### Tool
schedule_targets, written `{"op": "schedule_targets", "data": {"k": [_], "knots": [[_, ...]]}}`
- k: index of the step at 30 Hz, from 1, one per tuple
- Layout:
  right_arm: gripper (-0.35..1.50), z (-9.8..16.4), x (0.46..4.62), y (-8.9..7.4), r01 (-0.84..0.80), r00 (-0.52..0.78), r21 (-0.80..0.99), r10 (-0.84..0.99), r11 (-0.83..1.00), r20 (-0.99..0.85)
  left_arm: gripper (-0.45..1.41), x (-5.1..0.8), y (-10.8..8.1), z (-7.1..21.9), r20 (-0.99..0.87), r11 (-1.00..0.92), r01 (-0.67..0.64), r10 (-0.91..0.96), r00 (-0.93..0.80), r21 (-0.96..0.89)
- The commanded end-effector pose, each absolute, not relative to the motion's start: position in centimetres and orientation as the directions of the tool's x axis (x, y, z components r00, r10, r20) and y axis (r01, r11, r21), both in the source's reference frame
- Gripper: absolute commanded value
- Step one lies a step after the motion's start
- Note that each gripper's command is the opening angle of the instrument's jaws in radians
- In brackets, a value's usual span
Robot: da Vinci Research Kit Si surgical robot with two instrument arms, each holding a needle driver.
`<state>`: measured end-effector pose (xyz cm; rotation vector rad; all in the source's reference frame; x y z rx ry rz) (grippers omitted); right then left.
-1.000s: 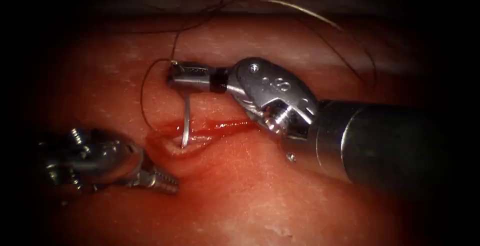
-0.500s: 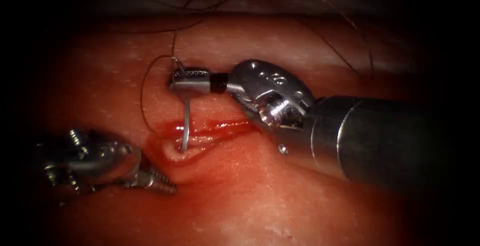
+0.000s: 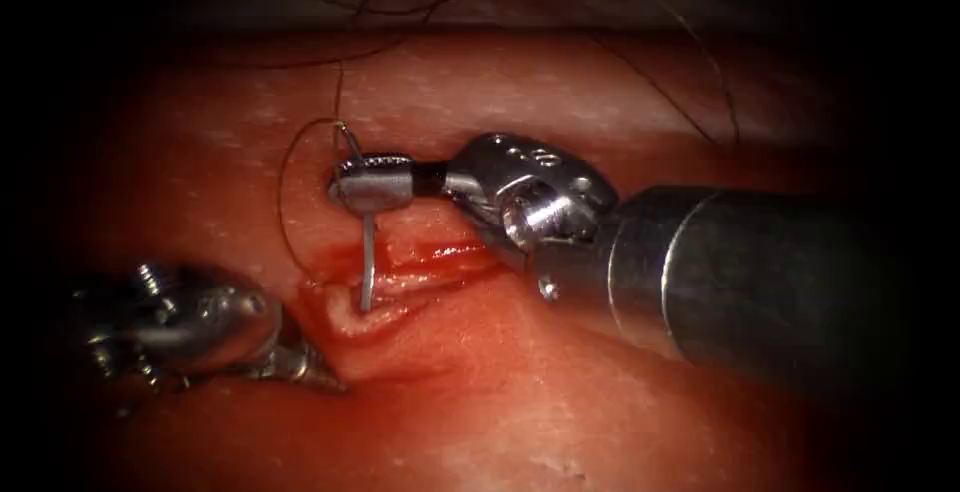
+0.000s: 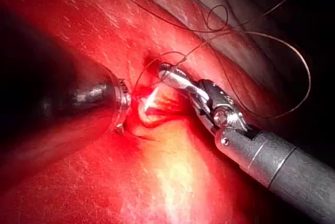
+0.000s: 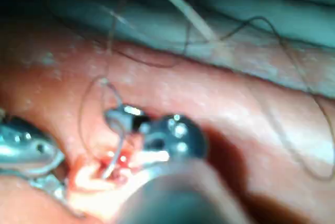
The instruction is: Wound Closure
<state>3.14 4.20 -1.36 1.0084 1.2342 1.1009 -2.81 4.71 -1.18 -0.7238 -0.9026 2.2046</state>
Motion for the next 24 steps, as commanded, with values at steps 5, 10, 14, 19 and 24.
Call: {"op": "schedule_targets", "data": {"k": [5,10,14,19,24], "knots": [[-0.35,-1.34,3.24,4.18,-0.064,0.023,0.988,0.990,0.141,-0.140,-0.12,-2.86,4.72,-1.12,-0.244,-0.560,-0.346,0.725,-0.644,-0.753],[-0.35,-1.35,3.25,4.18,-0.066,0.012,0.997,0.999,0.046,-0.046,-0.13,-2.86,4.72,-1.12,-0.244,-0.560,-0.346,0.725,-0.644,-0.753],[-0.35,-1.36,3.25,4.16,-0.064,0.013,0.998,1.000,0.017,-0.016,-0.13,-2.85,4.72,-1.12,-0.244,-0.560,-0.346,0.725,-0.644,-0.753],[-0.35,-1.43,3.39,4.04,-0.039,0.067,0.999,0.998,0.009,-0.006,-0.14,-2.85,4.72,-1.12,-0.244,-0.560,-0.346,0.725,-0.644,-0.753],[-0.35,-1.46,3.37,4.04,-0.044,0.063,0.999,0.998,-0.014,0.017,-0.14,-2.85,4.72,-1.13,-0.244,-0.560,-0.346,0.725,-0.644,-0.753]]}}
